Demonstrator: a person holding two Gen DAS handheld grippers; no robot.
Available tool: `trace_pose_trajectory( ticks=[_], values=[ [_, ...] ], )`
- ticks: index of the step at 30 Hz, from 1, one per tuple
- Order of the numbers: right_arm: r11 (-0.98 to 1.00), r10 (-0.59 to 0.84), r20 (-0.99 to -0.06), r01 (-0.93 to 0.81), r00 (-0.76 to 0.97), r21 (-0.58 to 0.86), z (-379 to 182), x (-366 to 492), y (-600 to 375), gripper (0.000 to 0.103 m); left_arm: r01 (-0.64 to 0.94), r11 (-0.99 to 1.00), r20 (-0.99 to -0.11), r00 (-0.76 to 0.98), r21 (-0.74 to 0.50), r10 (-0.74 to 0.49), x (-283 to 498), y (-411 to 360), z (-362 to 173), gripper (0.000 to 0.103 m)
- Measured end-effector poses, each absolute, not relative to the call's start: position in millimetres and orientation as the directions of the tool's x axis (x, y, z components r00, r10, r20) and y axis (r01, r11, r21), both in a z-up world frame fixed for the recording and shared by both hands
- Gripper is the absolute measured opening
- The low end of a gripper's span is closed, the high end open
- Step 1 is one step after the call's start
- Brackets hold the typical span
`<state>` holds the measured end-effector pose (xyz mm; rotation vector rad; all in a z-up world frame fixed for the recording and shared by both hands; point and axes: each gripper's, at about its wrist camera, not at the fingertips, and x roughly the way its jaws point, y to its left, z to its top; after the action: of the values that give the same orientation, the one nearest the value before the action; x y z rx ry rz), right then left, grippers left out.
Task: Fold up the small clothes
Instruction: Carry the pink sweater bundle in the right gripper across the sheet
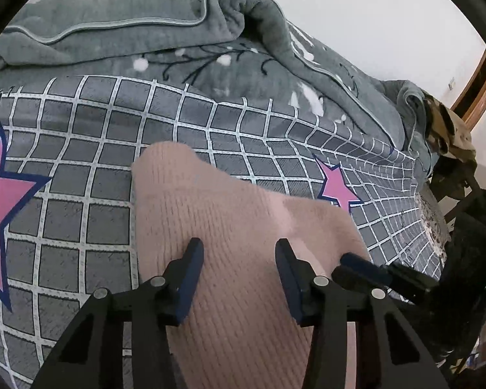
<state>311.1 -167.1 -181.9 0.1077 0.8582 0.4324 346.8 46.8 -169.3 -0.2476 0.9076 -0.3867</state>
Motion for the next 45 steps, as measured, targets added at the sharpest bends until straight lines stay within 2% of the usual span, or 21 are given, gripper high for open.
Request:
trace_pose_trajectory(
  ticks=[4,8,11,13,22,25,34,39,42,43,44,45],
  values=[
    [0.918,0.392,-0.703,-0.304,0.593,0.256,-169,302,-169,0.022,0.209,0.924,-0.714,0.588,-0.319,-0.38,332,49,-163,0.049],
    [0.891,0.453,-0.638,-0.341,0.623,0.299,-148,266,-168,0.024,0.206,0.946,-0.694,0.643,-0.251,-0.324,299,46,-153,0.058],
    [0.878,0.476,-0.595,-0.389,0.648,0.279,-140,238,-159,0.029,0.2,0.961,-0.683,0.676,-0.19,-0.276,269,40,-151,0.059],
    [0.866,0.49,-0.6,-0.433,0.633,0.25,-146,223,-148,0.029,0.194,0.969,-0.678,0.692,-0.155,-0.247,249,35,-153,0.06],
    [0.899,0.415,-0.639,-0.401,0.648,0.177,-180,211,-145,0.025,0.108,0.973,-0.681,0.698,-0.202,-0.219,214,40,-181,0.066],
    [0.907,0.39,-0.637,-0.396,0.665,0.142,-182,209,-141,0.025,0.097,0.976,-0.68,0.704,-0.194,-0.206,213,38,-182,0.066],
    [0.874,0.481,-0.629,-0.39,0.611,0.289,-170,218,-158,0.023,0.097,0.97,-0.67,0.707,-0.221,-0.224,214,42,-174,0.066],
    [0.904,0.422,-0.585,-0.369,0.693,0.216,-149,223,-162,0.021,0.108,0.976,-0.636,0.744,-0.187,-0.205,224,41,-151,0.063],
    [0.915,0.4,-0.605,-0.341,0.688,0.217,-152,237,-165,0.021,0.133,0.974,-0.628,0.746,-0.184,-0.22,237,37,-144,0.062],
    [0.922,0.383,-0.622,-0.327,0.682,0.209,-158,242,-165,0.021,0.142,0.971,-0.633,0.739,-0.19,-0.232,242,35,-144,0.061],
    [0.931,0.358,-0.649,-0.306,0.671,0.197,-166,248,-165,0.021,0.156,0.968,-0.649,0.719,-0.198,-0.249,249,32,-148,0.055],
    [0.933,0.353,-0.661,-0.299,0.662,0.199,-172,252,-166,0.021,0.148,0.973,-0.67,0.706,-0.178,-0.23,254,29,-153,0.054]
  ],
)
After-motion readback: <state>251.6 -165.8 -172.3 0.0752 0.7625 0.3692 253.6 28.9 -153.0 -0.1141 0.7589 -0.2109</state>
